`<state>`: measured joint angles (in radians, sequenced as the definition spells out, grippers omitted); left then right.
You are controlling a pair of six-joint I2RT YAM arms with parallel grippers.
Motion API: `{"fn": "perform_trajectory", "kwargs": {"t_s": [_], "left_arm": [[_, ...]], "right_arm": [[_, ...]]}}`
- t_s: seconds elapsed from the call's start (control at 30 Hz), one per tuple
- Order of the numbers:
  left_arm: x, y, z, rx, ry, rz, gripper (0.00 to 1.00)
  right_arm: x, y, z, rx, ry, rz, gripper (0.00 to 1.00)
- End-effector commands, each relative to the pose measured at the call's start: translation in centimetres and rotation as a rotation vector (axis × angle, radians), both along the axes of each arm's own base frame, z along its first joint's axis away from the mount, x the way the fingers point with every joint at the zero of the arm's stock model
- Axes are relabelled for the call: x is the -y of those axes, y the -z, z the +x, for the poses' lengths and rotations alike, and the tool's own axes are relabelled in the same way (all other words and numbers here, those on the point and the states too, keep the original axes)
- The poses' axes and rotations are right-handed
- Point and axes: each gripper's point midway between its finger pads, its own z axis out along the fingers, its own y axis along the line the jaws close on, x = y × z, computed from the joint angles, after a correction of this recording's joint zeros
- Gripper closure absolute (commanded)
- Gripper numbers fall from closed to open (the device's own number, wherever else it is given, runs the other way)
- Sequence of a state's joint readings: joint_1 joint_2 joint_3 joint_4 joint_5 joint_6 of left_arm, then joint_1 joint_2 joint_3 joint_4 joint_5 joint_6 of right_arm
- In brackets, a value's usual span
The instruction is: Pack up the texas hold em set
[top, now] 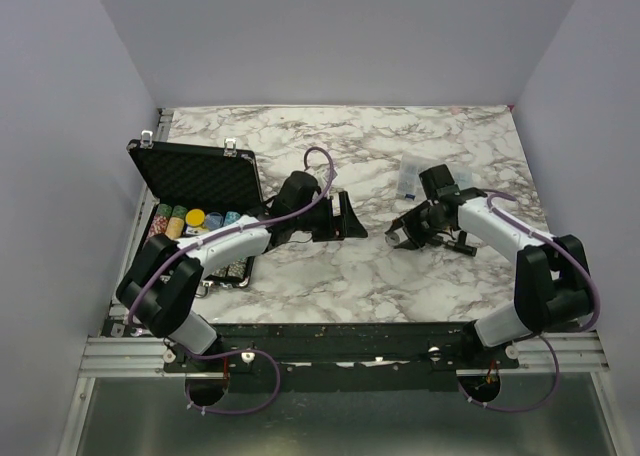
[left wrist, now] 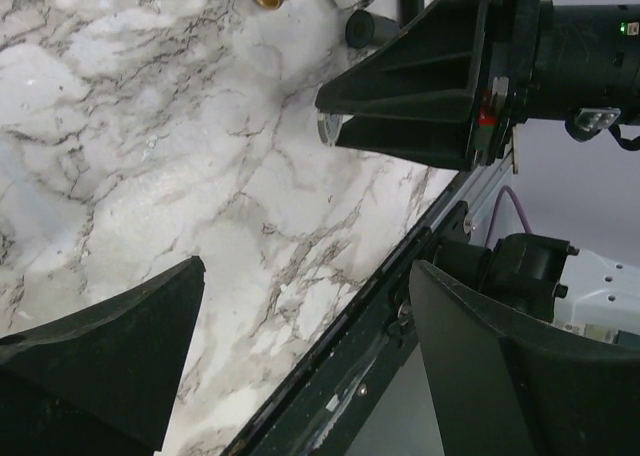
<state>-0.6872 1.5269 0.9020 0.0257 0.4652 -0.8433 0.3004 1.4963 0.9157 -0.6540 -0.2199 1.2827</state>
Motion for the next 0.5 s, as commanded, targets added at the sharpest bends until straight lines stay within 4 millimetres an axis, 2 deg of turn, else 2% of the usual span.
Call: {"fn": "perform_trajectory", "kwargs": {"t_s": [0.0, 0.27, 0.47], "left_arm": [[1.3, -0.2, 1.8, 0.078, -0.050, -0.041, 0.20], [3.0, 0.4, 1.8, 0.069, -0.036, -0.051, 0.22], [3.5, 1.0, 2.3, 0.065, -0.049, -0.033, 0.35]], "right_arm": [[-2.7, -1.9, 1.4, 0.041, -0.028, 0.097, 0.75], [-4.9, -3.4, 2.4, 0.075, -0.057, 0.136, 0.76], [-6.0, -4.2, 2.7, 0.088, -0.069, 0.161, 0.77]]}}
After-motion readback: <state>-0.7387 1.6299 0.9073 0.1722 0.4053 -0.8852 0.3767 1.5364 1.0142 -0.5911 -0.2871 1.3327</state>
